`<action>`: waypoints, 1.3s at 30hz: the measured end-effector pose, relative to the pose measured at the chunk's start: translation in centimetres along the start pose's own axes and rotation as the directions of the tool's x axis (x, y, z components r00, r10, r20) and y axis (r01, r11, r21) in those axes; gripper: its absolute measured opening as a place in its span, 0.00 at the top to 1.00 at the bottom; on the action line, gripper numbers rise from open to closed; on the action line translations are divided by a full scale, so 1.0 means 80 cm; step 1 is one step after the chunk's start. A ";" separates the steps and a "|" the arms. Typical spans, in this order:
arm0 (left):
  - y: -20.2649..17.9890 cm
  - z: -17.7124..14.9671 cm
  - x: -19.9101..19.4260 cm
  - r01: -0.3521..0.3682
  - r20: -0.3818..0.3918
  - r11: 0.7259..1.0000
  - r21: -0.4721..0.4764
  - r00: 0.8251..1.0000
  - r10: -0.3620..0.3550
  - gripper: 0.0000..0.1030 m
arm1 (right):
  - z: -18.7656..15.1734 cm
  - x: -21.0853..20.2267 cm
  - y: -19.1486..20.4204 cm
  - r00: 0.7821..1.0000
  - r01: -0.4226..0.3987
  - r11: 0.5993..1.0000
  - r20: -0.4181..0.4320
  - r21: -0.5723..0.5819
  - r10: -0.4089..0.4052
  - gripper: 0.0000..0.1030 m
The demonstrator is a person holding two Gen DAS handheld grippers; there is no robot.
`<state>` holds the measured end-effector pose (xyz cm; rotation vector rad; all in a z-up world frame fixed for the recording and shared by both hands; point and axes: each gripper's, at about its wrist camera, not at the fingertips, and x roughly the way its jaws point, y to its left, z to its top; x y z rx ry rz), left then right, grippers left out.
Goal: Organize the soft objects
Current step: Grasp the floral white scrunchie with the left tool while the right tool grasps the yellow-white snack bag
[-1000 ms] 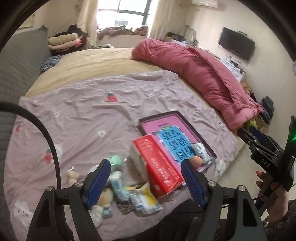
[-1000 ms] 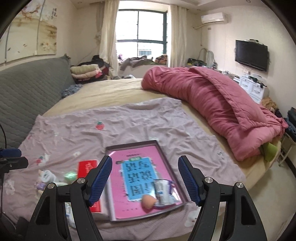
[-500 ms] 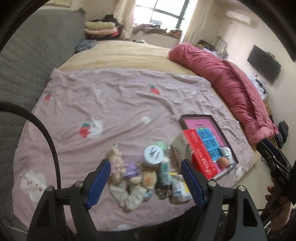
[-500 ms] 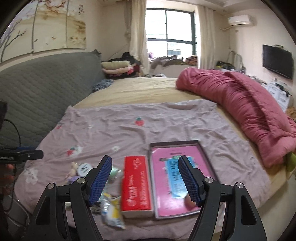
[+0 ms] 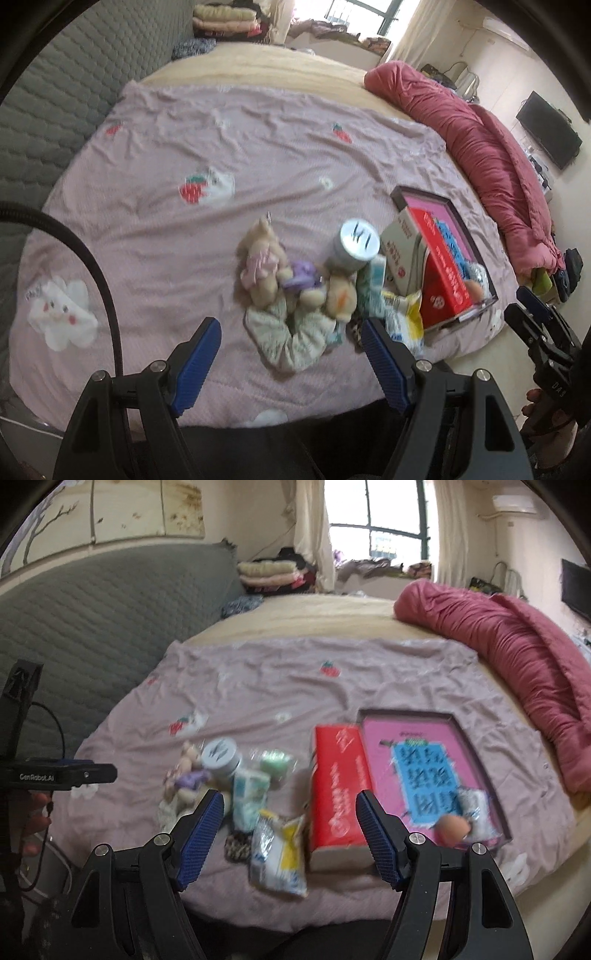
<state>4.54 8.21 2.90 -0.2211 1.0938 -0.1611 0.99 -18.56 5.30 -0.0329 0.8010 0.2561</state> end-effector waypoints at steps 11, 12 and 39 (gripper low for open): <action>-0.010 -0.035 0.049 0.007 -0.083 1.000 0.015 0.997 -0.006 0.24 | -0.050 0.044 0.009 0.988 -0.044 0.999 -0.145 0.004 0.044 0.27; -0.011 -0.036 0.052 0.005 -0.087 1.000 0.015 0.996 -0.004 0.24 | -0.056 0.051 0.011 0.986 -0.043 0.999 -0.163 0.008 0.044 0.27; 0.002 -0.045 0.144 -0.039 -0.180 0.999 -0.025 0.983 0.034 0.24 | -0.095 0.184 0.027 0.931 0.061 0.998 -0.359 -0.005 -0.059 0.27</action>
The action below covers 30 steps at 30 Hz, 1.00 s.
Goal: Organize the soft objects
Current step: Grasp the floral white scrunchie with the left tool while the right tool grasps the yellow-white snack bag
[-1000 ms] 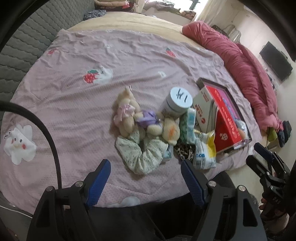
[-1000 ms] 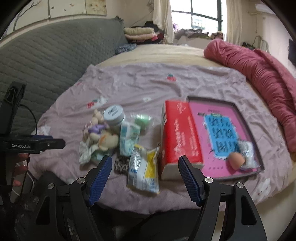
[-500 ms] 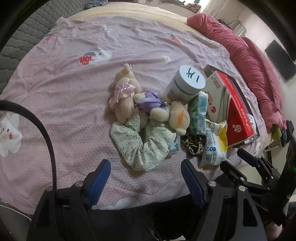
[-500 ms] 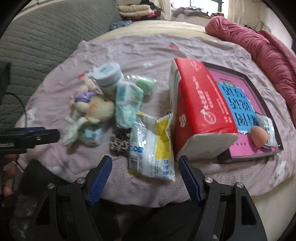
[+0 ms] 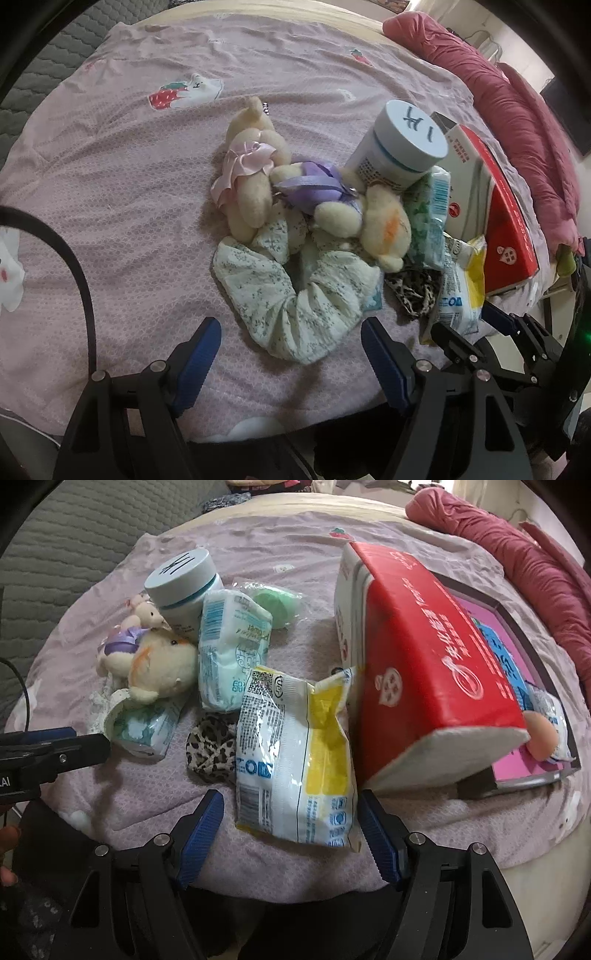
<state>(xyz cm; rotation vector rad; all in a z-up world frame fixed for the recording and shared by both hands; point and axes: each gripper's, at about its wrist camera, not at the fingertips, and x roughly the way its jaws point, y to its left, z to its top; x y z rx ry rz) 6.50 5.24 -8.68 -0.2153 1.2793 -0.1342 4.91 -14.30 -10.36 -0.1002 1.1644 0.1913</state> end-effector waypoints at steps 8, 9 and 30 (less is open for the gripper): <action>0.019 0.019 0.026 0.030 -0.033 0.998 -0.055 0.999 -0.032 0.24 | 0.006 0.015 0.003 1.000 0.002 1.000 -0.011 0.010 -0.002 0.27; 0.022 0.020 0.028 0.040 -0.037 0.997 -0.066 0.998 -0.043 0.24 | 0.006 0.015 0.002 1.000 -0.003 1.000 -0.009 0.013 0.003 0.27; 0.038 0.060 0.058 0.234 0.005 0.960 -0.156 0.972 -0.236 0.65 | 0.005 0.002 -0.015 0.996 -0.088 0.995 0.038 0.045 0.086 0.44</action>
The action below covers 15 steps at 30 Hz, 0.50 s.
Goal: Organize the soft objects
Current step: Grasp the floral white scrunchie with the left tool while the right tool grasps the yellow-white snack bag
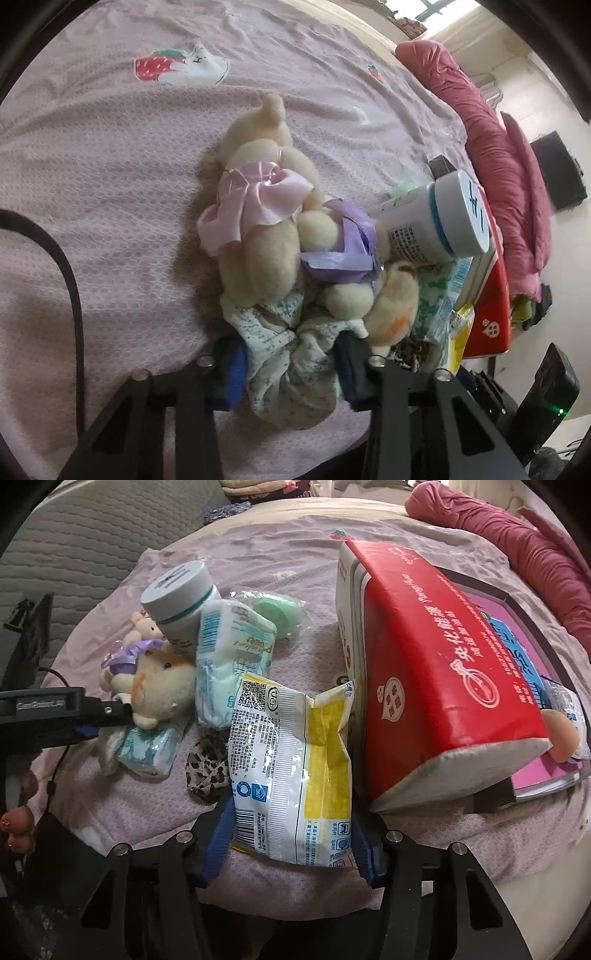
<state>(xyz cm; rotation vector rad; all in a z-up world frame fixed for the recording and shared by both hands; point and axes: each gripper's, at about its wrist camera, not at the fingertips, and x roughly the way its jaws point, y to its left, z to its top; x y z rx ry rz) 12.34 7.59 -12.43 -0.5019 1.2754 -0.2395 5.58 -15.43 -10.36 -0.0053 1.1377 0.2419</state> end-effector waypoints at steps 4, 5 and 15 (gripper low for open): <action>-0.009 -0.005 -0.004 0.011 0.026 1.000 0.025 1.000 -0.011 0.77 | -0.002 -0.012 -0.002 1.000 -0.014 1.000 0.012 0.003 0.014 0.44; -0.013 -0.007 -0.005 0.002 0.035 0.999 0.034 0.999 -0.003 0.78 | -0.002 -0.015 -0.003 1.000 -0.016 1.000 0.017 0.005 0.015 0.44; -0.021 -0.049 -0.048 0.022 0.104 0.998 0.060 0.994 -0.028 0.82 | -0.002 -0.037 -0.002 0.998 -0.027 1.000 0.059 0.007 0.026 0.44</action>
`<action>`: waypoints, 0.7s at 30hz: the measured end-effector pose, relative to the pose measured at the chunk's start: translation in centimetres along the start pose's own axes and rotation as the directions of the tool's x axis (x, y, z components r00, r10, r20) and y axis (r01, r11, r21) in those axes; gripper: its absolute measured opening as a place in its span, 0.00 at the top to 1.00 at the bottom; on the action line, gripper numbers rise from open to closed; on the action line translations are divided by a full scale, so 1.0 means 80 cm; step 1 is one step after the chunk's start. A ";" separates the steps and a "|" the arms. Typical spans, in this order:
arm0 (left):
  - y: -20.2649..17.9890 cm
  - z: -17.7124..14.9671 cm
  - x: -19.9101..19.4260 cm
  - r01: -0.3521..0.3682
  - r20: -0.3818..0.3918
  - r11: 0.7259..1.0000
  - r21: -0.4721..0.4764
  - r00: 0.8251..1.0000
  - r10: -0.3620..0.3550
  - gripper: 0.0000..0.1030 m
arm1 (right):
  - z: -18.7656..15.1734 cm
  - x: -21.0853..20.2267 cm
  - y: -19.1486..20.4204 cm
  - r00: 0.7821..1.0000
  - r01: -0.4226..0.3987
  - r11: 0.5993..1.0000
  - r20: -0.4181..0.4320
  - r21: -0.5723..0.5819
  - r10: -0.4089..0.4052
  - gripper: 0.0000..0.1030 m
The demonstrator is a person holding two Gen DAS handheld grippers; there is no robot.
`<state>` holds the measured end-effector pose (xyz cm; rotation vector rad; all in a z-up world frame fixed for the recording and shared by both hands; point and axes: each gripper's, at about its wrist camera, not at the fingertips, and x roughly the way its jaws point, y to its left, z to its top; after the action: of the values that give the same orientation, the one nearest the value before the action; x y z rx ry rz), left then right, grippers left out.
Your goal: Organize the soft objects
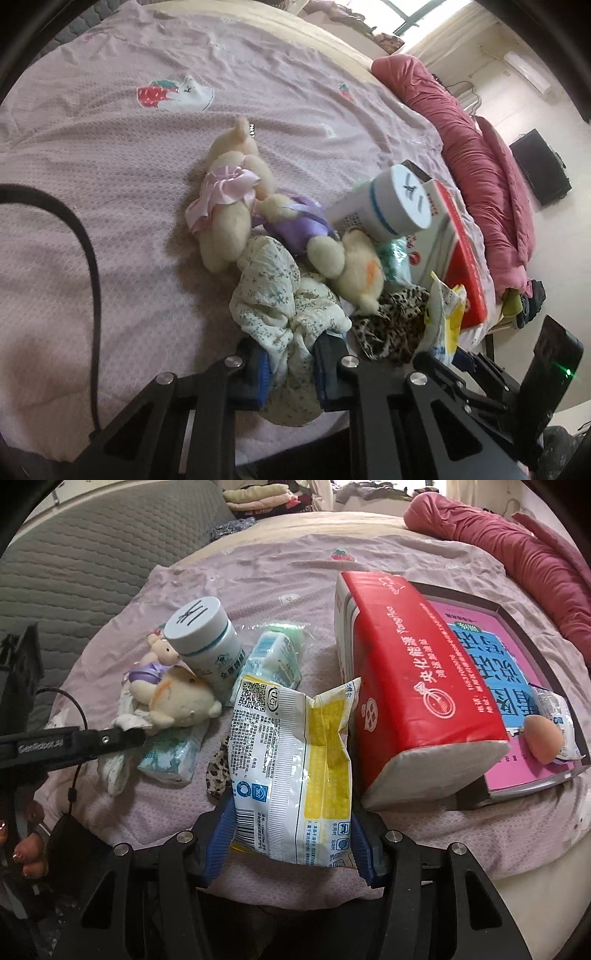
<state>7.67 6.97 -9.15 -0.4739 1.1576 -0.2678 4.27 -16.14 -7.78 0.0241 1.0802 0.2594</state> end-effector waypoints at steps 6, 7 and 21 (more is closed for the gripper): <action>-0.003 -0.008 -0.024 -0.009 0.029 1.000 0.024 1.000 0.008 0.82 | 0.002 -0.010 0.001 1.000 0.004 1.000 0.028 0.001 -0.004 0.44; -0.002 -0.011 -0.028 -0.007 0.031 1.000 0.023 0.999 0.007 0.82 | 0.003 -0.011 0.000 0.999 0.007 1.000 0.036 0.004 -0.007 0.44; -0.005 -0.011 -0.036 0.003 0.038 1.000 0.026 0.999 -0.004 0.81 | 0.010 -0.019 -0.016 0.997 -0.058 0.995 0.060 0.087 0.053 0.44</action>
<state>5.78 7.68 -6.84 -0.4566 1.1153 -0.2750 4.53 -17.67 -6.26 0.1402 1.0336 0.2590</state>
